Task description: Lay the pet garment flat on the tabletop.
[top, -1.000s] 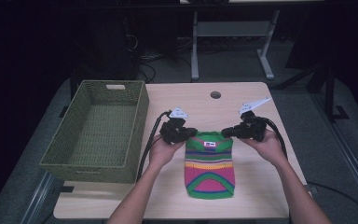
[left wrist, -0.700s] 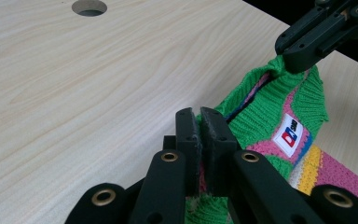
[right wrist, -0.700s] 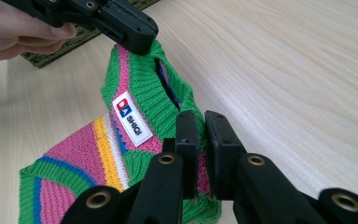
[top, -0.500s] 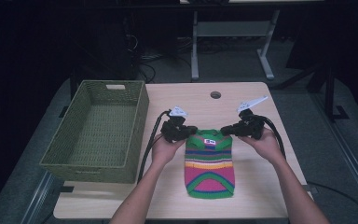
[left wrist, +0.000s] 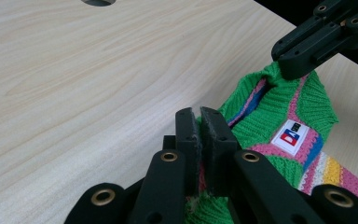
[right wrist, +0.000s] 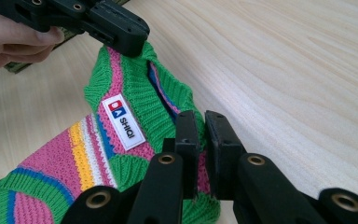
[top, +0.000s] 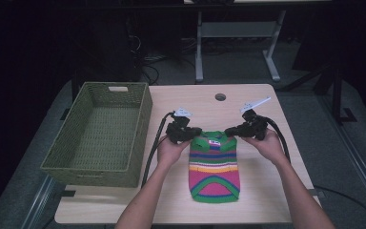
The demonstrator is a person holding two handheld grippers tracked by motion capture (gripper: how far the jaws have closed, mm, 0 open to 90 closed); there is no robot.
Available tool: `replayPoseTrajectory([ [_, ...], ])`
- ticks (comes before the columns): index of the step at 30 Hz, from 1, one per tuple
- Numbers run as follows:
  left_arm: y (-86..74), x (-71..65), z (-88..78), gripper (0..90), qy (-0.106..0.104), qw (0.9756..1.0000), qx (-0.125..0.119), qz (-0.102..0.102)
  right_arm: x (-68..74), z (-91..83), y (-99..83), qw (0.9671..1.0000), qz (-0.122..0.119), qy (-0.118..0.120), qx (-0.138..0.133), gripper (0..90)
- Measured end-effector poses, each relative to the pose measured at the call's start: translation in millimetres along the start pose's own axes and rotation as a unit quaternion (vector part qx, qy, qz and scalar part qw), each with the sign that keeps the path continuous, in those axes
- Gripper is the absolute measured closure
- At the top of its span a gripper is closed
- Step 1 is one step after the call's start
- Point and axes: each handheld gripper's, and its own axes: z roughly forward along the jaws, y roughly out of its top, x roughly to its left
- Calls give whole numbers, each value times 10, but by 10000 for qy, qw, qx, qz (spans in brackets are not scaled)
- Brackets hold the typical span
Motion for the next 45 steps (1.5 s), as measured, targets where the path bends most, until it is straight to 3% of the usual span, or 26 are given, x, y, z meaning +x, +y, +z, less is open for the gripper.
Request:
replayPoseTrajectory([
  [14, -4, 100, 167, 855, 81, 9997, 139, -164, -151, 117, -28, 9996, 279, -31, 66, 818],
  [17, 5, 135, 178, 773, 226, 9993, 105, -286, -201, 140, -29, 9990, 410, -148, 21, 703],
  [21, 3, 161, 156, 701, 309, 9988, 108, -355, -218, 195, -52, 9989, 414, -157, 171, 677],
  [24, -12, 168, 144, 690, 208, 9988, 119, -433, -230, 204, -69, 9987, 457, -136, 177, 676],
  [26, -25, 153, 139, 689, 192, 9990, 202, -358, -219, 206, -71, 9987, 463, -115, 186, 672],
  [30, -39, 118, 93, 681, 20, 9992, 74, -380, -155, 186, -59, 9992, 368, -66, 167, 660],
  [33, -45, 79, 61, 702, -121, 9995, 99, -276, -81, 164, -38, 9997, 239, 32, 100, 667],
  [36, -63, 63, 92, 725, -194, 9992, 217, -258, -21, 185, -16, 9998, 126, 110, 111, 700],
  [40, -109, 43, 195, 726, -251, 9980, 533, -209, -2, 309, -25, 9992, 85, 65, 388, 751],
  [45, -160, 21, 313, 732, -197, 9966, 775, -205, -24, 425, -61, 9985, 103, 4, 546, 772],
])
